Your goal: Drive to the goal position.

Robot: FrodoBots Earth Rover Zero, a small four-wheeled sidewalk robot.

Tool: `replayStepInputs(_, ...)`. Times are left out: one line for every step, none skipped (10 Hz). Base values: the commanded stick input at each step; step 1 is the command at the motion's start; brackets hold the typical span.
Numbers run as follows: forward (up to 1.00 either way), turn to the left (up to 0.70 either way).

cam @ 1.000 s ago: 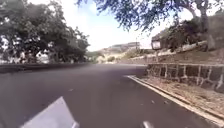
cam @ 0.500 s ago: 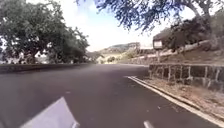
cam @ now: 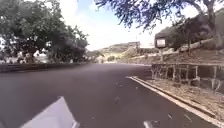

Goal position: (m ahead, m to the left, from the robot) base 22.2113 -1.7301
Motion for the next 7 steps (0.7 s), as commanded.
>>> replayStepInputs(0.45, 0.00)
replayStepInputs(0.45, 0.00)
replayStepInputs(0.45, 0.00)
replayStepInputs(0.45, 0.00)
replayStepInputs(0.45, 0.00)
replayStepInputs(0.45, 0.00)
replayStepInputs(0.45, 0.00)
